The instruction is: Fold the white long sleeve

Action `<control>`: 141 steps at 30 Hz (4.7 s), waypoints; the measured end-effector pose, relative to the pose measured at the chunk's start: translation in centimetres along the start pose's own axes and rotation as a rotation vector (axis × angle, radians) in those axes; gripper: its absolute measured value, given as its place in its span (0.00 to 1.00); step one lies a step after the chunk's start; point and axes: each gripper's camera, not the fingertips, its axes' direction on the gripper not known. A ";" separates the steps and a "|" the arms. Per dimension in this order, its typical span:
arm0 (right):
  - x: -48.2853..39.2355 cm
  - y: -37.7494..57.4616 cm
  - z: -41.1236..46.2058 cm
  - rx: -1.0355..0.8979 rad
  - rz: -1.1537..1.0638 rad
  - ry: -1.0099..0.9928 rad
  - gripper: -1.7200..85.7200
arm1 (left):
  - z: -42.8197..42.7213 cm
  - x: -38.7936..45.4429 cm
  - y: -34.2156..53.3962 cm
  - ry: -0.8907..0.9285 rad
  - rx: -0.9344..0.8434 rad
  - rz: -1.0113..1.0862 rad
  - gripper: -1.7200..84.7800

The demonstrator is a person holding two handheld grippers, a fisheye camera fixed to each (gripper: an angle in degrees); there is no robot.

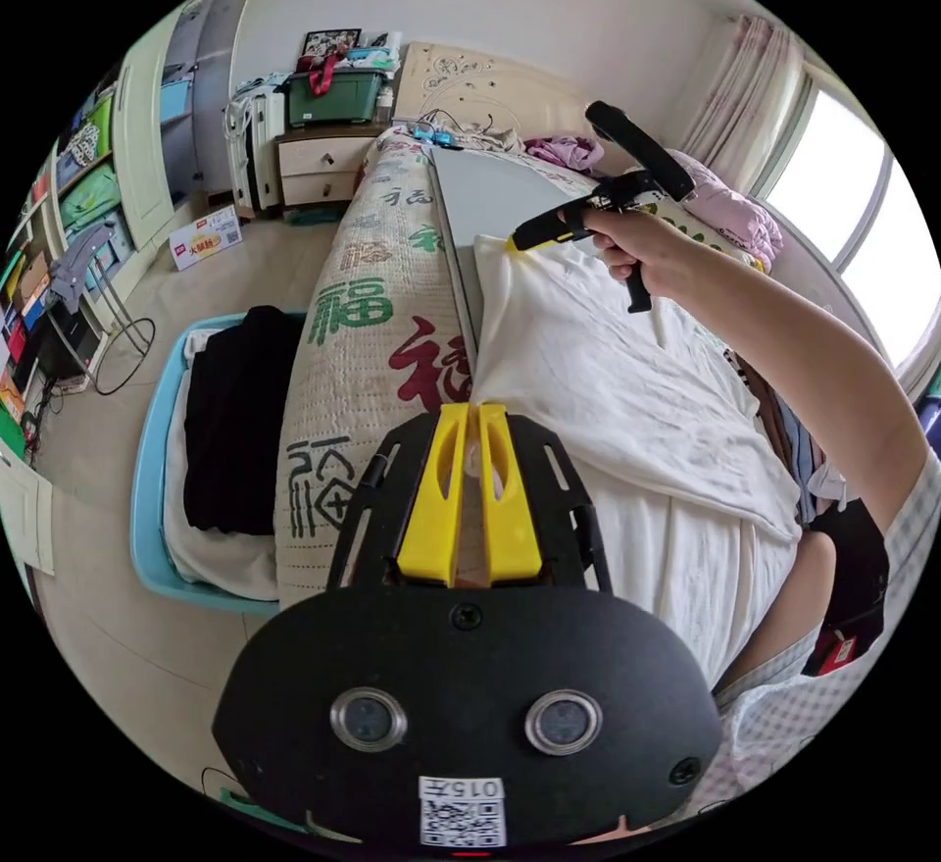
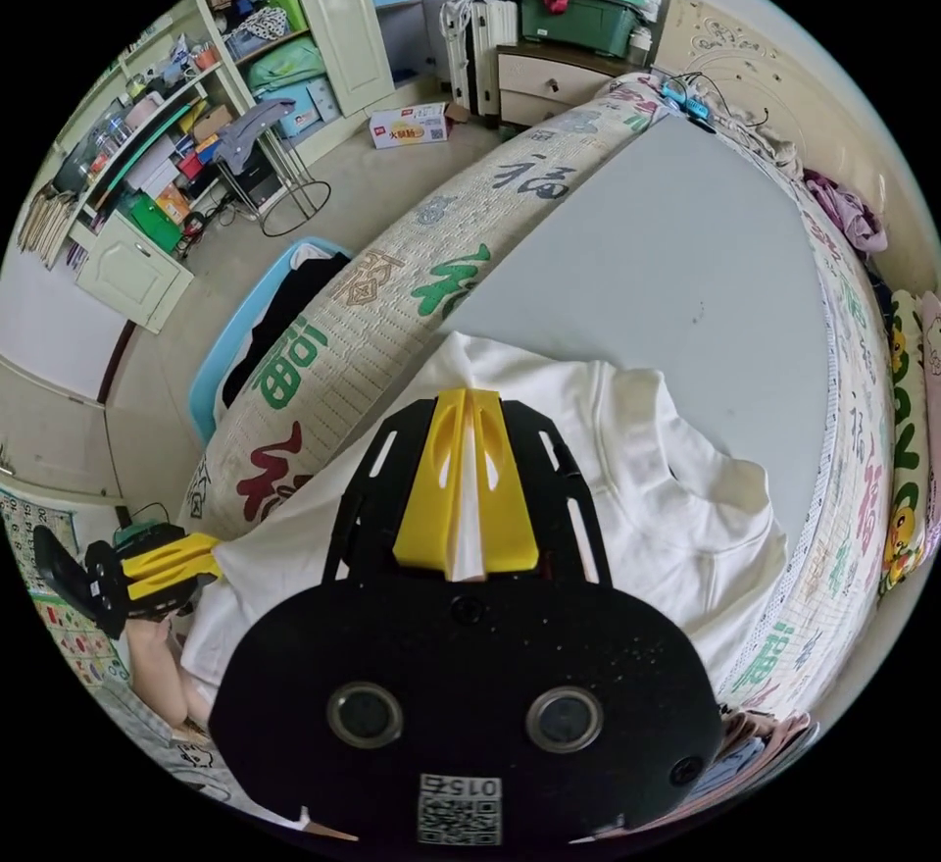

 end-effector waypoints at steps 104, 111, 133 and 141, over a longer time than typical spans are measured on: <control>-4.1 65.6 -63.0 0.434 0.480 -0.312 0.05 | 11.6 50.0 34.1 0.060 0.024 0.853 0.03; -7.7 73.7 -69.2 0.700 0.399 -0.264 0.02 | 10.2 52.0 34.2 0.017 0.020 0.800 0.07; -6.4 75.0 -69.2 0.501 0.019 -0.428 0.08 | 9.6 44.1 30.5 0.244 0.089 0.281 0.03; -11.5 74.4 -65.3 0.459 -0.117 -0.384 0.11 | 10.4 43.2 30.7 0.363 0.042 0.271 0.02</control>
